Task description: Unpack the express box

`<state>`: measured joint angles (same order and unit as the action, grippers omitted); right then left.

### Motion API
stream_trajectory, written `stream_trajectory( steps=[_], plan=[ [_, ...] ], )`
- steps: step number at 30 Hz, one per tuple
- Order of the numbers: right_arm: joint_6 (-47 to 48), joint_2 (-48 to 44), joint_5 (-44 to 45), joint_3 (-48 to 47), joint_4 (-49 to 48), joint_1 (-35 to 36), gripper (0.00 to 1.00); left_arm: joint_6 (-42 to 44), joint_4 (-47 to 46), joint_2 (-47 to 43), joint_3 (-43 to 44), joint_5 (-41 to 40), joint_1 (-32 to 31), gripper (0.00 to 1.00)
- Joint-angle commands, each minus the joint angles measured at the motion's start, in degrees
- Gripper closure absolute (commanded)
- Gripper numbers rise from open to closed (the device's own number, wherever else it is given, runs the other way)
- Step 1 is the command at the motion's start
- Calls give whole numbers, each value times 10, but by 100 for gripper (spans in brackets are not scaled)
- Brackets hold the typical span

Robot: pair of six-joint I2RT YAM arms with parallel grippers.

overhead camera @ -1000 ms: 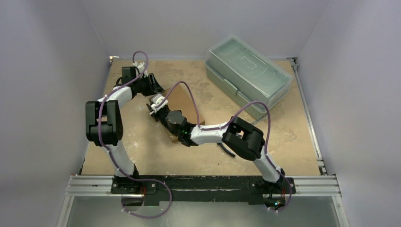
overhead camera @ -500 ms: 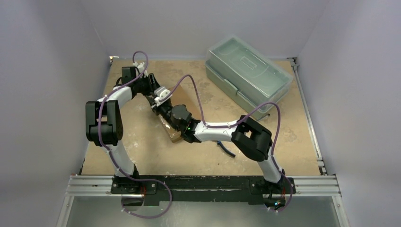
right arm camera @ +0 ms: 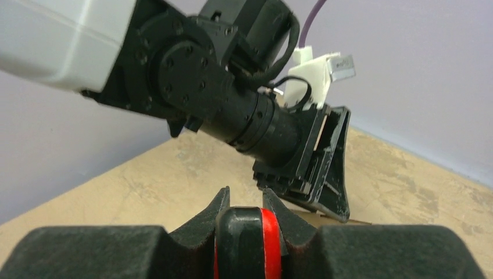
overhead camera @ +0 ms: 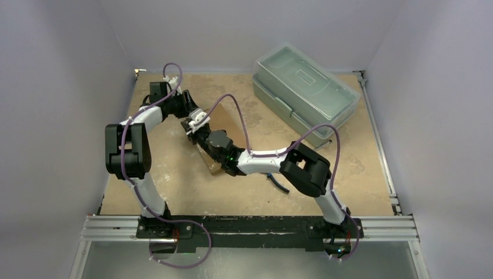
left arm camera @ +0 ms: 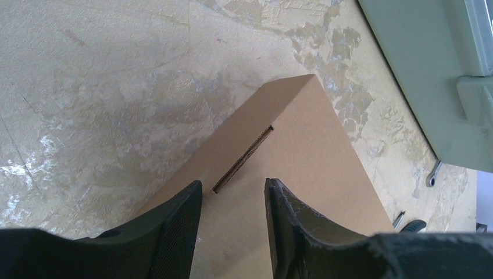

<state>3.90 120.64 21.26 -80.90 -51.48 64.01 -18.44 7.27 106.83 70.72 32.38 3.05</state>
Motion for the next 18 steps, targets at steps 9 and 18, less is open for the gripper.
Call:
stream_trajectory(
  steps=[9,18],
  plan=[
    [-15,13,-8,-19,-12,-4,100,0,-19,-5,6,8,3,57],
    [-33,12,22,-15,8,-3,100,-31,39,-27,38,-78,4,48]
  ],
)
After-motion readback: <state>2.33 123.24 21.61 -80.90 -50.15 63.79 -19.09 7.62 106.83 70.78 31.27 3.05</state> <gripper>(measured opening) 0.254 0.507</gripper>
